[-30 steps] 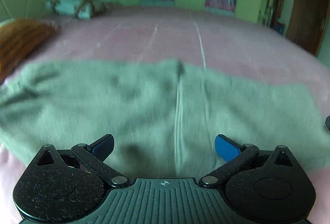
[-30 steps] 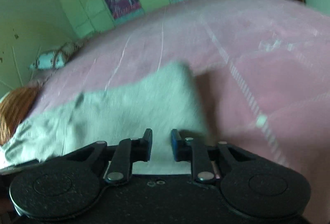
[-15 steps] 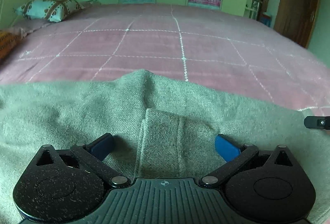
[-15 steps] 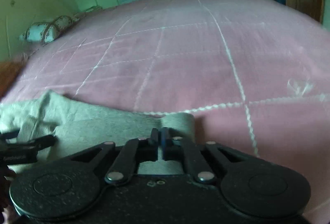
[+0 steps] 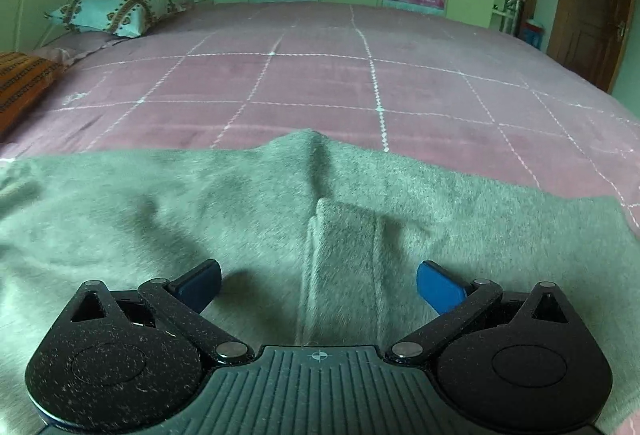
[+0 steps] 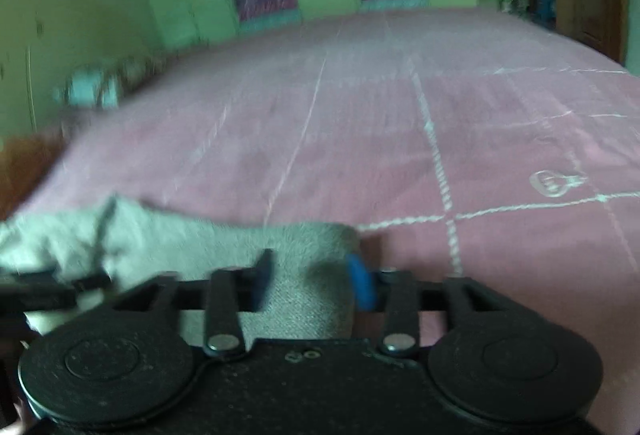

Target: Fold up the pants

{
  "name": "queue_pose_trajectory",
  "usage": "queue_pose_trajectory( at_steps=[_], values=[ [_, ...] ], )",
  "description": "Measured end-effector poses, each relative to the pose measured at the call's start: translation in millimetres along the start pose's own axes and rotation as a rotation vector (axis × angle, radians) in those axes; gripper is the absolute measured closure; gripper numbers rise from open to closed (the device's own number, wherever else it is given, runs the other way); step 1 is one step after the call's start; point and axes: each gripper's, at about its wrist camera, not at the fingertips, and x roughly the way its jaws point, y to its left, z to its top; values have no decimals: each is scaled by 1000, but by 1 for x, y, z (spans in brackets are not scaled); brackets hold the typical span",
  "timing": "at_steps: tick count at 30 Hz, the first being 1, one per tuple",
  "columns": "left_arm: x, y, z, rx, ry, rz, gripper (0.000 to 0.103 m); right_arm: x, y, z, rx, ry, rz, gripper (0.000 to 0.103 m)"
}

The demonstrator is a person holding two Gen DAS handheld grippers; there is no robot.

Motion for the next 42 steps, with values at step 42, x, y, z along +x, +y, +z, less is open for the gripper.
queue_pose_trajectory(
  at_steps=[42],
  values=[
    [-43, 302, -90, -792, -195, -231, 0, -97, 38, -68, -101, 21, 36, 18]
  ],
)
